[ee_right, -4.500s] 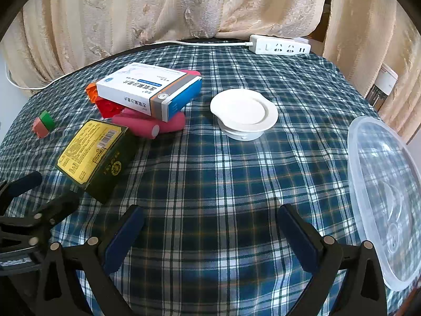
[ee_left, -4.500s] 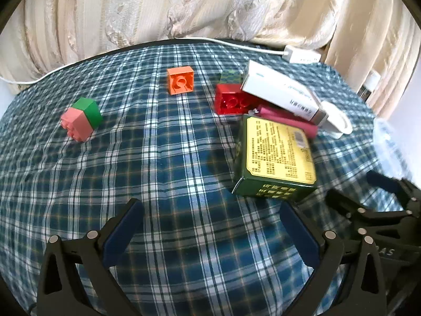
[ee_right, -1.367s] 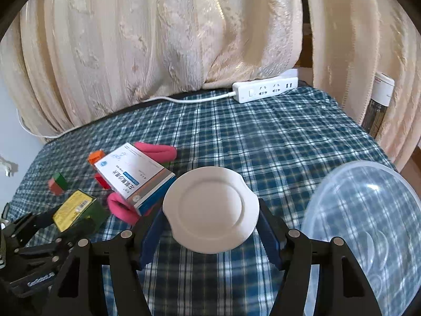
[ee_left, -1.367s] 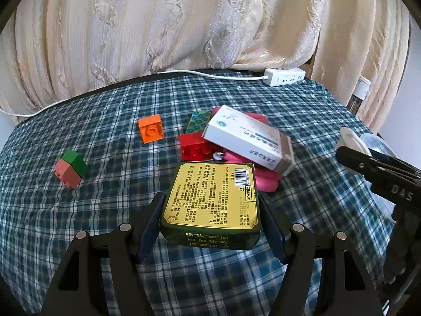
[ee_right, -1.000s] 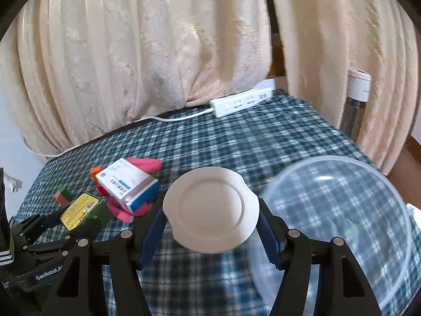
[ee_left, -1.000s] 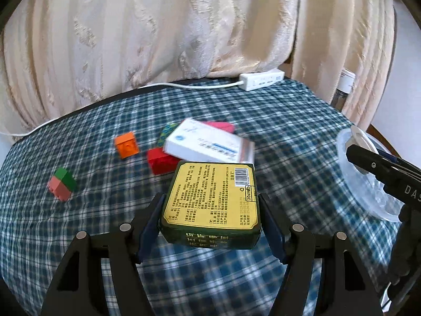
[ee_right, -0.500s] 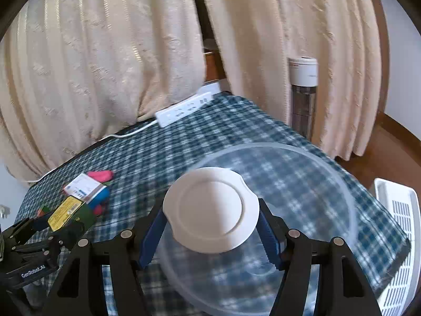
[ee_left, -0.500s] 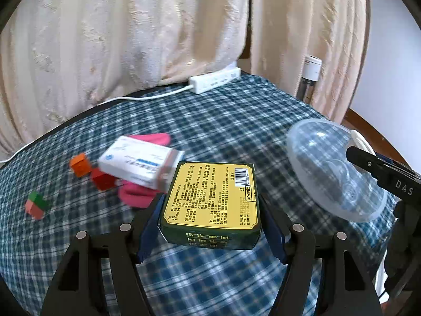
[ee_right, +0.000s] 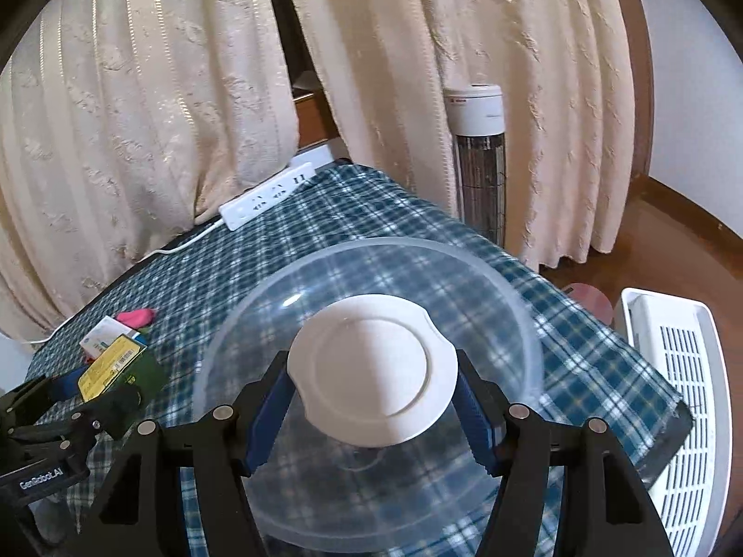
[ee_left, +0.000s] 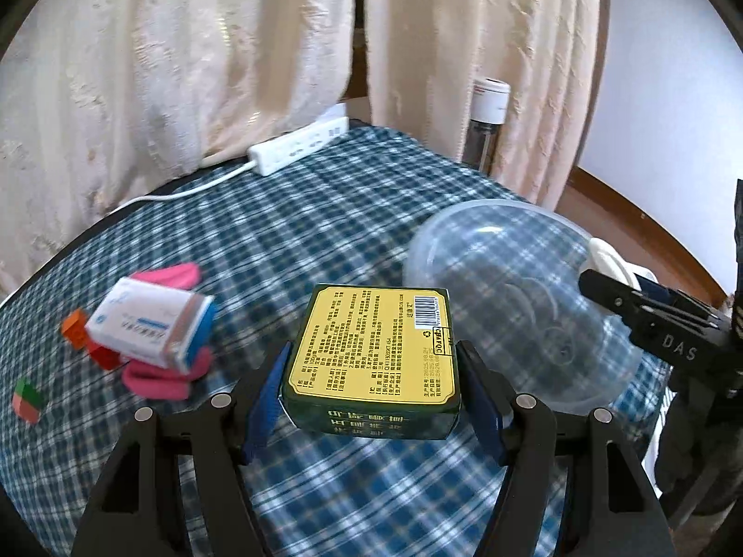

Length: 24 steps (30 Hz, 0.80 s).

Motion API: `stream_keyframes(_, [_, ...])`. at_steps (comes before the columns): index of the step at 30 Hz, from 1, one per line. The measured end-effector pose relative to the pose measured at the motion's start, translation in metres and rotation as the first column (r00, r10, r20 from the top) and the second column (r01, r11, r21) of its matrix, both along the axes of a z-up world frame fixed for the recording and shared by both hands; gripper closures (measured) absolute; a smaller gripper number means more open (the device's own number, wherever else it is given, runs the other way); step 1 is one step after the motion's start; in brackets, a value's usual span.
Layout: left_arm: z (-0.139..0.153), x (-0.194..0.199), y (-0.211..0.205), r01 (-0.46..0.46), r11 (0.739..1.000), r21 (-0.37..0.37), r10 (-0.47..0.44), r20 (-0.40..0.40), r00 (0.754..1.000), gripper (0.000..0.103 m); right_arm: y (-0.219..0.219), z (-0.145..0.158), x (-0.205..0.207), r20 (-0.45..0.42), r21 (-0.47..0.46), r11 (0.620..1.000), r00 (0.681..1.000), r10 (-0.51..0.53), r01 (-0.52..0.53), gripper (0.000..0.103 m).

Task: Organize objects
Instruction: 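Carry the tin with the left tool and the lid with the right tool over the clear bowl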

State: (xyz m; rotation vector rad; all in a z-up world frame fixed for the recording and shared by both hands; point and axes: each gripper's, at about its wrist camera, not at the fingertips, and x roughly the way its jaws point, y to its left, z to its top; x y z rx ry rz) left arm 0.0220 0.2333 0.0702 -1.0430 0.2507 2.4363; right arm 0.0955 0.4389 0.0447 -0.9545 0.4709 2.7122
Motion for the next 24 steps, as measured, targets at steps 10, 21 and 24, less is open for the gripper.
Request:
stream_keyframes(10, [-0.004, -0.001, 0.04, 0.074, 0.997, 0.019, -0.074, 0.024, 0.997, 0.033, 0.015, -0.008, 0.003, 0.014, -0.019, 1.0, 1.0, -0.005, 0.005, 0.034])
stream_keyframes(21, [-0.013, 0.002, 0.068, 0.142, 0.989, 0.033, -0.144, 0.05, 0.988, 0.033, 0.021, -0.012, 0.002, 0.016, -0.033, 0.999, 1.0, 0.006, -0.005, 0.034])
stream_keyframes(24, [-0.015, 0.005, 0.073, 0.162, 0.986, 0.035, -0.163, 0.053, 0.985, 0.033, 0.022, -0.012, 0.002, 0.014, -0.035, 0.999, 1.0, 0.007, -0.006, 0.034])
